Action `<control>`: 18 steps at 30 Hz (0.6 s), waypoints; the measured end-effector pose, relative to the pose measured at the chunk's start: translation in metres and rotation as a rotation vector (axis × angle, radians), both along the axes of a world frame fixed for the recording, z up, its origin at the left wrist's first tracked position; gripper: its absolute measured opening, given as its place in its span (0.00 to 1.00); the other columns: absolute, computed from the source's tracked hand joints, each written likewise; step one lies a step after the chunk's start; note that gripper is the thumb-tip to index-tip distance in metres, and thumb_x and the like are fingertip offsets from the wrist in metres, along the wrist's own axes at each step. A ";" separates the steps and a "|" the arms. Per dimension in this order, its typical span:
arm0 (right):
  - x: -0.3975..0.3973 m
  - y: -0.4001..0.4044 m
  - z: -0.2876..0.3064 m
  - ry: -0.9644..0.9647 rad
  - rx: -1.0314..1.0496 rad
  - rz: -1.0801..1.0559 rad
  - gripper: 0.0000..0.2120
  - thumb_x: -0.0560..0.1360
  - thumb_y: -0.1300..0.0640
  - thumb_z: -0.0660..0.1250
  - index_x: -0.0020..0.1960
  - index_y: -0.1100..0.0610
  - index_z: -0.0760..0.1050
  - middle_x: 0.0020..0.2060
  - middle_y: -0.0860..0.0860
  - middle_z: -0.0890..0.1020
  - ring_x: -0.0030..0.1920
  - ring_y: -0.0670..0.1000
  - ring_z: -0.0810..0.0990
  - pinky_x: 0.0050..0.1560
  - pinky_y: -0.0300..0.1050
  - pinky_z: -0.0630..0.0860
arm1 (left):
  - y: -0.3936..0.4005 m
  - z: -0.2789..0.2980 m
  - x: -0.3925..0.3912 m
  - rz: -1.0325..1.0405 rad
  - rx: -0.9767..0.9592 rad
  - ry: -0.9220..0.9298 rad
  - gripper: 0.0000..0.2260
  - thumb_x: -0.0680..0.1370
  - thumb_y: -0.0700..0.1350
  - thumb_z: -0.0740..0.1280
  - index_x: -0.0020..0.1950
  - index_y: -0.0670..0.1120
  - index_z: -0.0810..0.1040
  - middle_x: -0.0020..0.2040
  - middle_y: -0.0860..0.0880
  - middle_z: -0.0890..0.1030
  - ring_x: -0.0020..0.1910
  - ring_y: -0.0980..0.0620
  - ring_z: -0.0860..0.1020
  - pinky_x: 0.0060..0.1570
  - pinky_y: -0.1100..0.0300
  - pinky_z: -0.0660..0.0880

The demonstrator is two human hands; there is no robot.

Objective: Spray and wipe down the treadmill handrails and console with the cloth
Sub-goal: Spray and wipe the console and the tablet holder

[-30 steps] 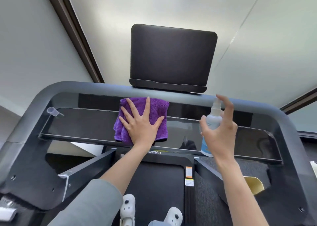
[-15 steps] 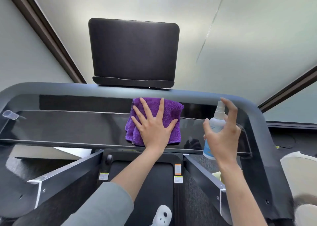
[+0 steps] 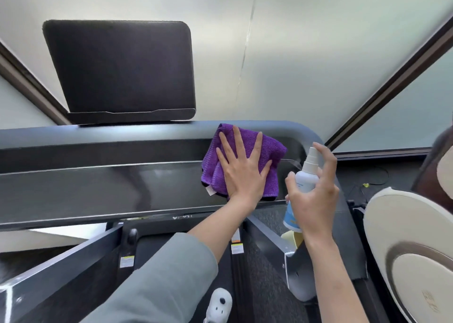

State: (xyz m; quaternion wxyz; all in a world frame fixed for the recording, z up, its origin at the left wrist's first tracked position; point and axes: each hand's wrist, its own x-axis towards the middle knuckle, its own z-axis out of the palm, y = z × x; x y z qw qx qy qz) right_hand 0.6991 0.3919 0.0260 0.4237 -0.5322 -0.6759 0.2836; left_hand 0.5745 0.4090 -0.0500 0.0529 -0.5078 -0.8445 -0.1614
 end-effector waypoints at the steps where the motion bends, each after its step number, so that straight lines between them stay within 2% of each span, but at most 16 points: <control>1: 0.005 0.000 0.000 -0.004 0.011 -0.016 0.30 0.73 0.65 0.69 0.67 0.42 0.64 0.54 0.59 0.82 0.33 0.49 0.81 0.45 0.46 0.79 | 0.007 0.001 0.008 -0.029 -0.002 0.018 0.29 0.79 0.64 0.56 0.78 0.59 0.54 0.79 0.39 0.50 0.76 0.30 0.49 0.72 0.36 0.56; 2: 0.010 0.000 0.001 -0.007 0.024 -0.034 0.30 0.73 0.65 0.70 0.67 0.43 0.64 0.52 0.58 0.83 0.33 0.48 0.80 0.43 0.43 0.78 | 0.014 0.001 0.015 -0.062 -0.006 0.039 0.28 0.79 0.63 0.56 0.78 0.60 0.55 0.79 0.40 0.51 0.76 0.31 0.50 0.72 0.36 0.56; 4: 0.018 0.001 0.003 0.016 0.035 -0.067 0.30 0.72 0.66 0.70 0.67 0.44 0.64 0.48 0.56 0.83 0.31 0.48 0.80 0.41 0.45 0.79 | 0.025 0.003 0.027 -0.124 -0.008 0.068 0.27 0.79 0.62 0.58 0.77 0.60 0.59 0.79 0.43 0.56 0.76 0.32 0.55 0.70 0.38 0.60; 7: 0.027 0.000 0.006 0.047 0.032 -0.097 0.30 0.72 0.67 0.69 0.66 0.44 0.65 0.43 0.53 0.82 0.31 0.49 0.79 0.39 0.45 0.79 | 0.026 0.000 0.033 -0.181 0.045 0.085 0.23 0.78 0.60 0.62 0.73 0.60 0.68 0.75 0.47 0.66 0.72 0.34 0.64 0.60 0.44 0.70; 9: 0.030 0.000 0.005 0.044 0.040 -0.110 0.29 0.72 0.67 0.70 0.66 0.44 0.65 0.42 0.52 0.82 0.31 0.48 0.78 0.39 0.43 0.77 | 0.018 -0.001 0.032 -0.242 0.063 0.113 0.21 0.77 0.60 0.59 0.70 0.59 0.72 0.71 0.49 0.72 0.69 0.35 0.69 0.53 0.48 0.72; 11: 0.029 -0.003 0.005 0.035 0.036 -0.110 0.29 0.72 0.66 0.70 0.67 0.45 0.65 0.45 0.54 0.83 0.31 0.47 0.78 0.40 0.43 0.78 | 0.010 0.000 0.026 -0.312 0.063 0.084 0.21 0.76 0.60 0.61 0.68 0.58 0.74 0.68 0.49 0.75 0.68 0.36 0.70 0.51 0.48 0.74; 13: 0.026 -0.007 0.005 0.041 0.025 -0.098 0.30 0.72 0.66 0.69 0.67 0.45 0.65 0.48 0.56 0.83 0.33 0.48 0.78 0.41 0.47 0.79 | 0.002 0.003 0.019 -0.409 0.053 0.016 0.22 0.75 0.61 0.60 0.67 0.59 0.75 0.67 0.50 0.76 0.68 0.37 0.70 0.53 0.46 0.74; 14: 0.025 -0.009 0.005 0.045 0.019 -0.092 0.29 0.72 0.66 0.69 0.67 0.46 0.65 0.47 0.54 0.83 0.32 0.48 0.78 0.39 0.47 0.79 | -0.002 0.005 0.015 -0.475 0.037 -0.024 0.23 0.74 0.62 0.58 0.67 0.60 0.75 0.67 0.50 0.76 0.68 0.38 0.70 0.55 0.45 0.73; 18: 0.024 -0.018 0.006 0.008 0.019 -0.108 0.27 0.72 0.65 0.70 0.68 0.50 0.66 0.31 0.44 0.77 0.29 0.48 0.77 0.33 0.40 0.74 | -0.012 0.016 -0.007 -0.740 -0.082 -0.113 0.24 0.74 0.65 0.57 0.69 0.62 0.73 0.71 0.49 0.70 0.70 0.39 0.65 0.58 0.43 0.69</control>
